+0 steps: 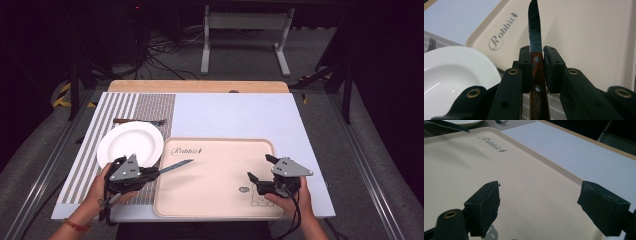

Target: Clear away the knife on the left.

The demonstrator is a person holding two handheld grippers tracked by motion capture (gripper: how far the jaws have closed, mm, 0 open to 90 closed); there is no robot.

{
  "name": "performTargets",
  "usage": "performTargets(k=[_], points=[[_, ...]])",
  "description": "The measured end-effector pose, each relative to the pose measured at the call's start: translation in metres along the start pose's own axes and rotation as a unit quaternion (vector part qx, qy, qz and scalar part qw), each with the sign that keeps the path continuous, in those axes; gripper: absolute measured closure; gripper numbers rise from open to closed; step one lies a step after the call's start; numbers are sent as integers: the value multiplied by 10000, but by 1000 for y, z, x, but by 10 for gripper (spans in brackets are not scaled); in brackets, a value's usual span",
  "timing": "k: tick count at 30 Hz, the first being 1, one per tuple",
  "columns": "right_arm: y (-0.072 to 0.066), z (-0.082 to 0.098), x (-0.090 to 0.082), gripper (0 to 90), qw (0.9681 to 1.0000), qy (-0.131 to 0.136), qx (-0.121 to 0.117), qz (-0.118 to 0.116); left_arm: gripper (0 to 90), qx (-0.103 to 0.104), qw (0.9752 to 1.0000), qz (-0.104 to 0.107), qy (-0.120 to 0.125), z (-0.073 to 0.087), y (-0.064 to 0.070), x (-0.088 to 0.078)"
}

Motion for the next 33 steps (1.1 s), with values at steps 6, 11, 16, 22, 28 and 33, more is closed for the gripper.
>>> performTargets(k=[6, 11, 16, 22, 28, 33], points=[[-1, 0, 1, 175, 10000, -23, -4, -5, 773, 58, 9998, 119, -119, -15, 10, 25], [-3, 0, 3, 175, 10000, -67, -22, -43, 773, 79, 9992, 268, -291, -23, 19, 47], [-3, 0, 2, 175, 10000, -57, -21, -39, 773, 58, 9984, 351, -443, -25, 26, 57], [-4, 0, 3, 175, 10000, -58, -48, -59, 773, -1, 9977, 444, -510, -25, 33, 62], [-6, 0, 4, 174, 9999, -98, -104, -68, 772, -55, 9963, 559, -644, -21, 40, 69], [-7, -1, 3, 172, 9999, -94, -128, -41, 764, -145, 9965, 619, -551, -18, 43, 71]])
Point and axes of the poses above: each handheld gripper's, and its own axes: x roughly forward along the jaws, z roughly out of its underside, y roughly to its right, the point moved 2 cm from there along x, roughly forward along the jaws, and after that the axes turned 2 degrees about -z, right-handed, at the moved point
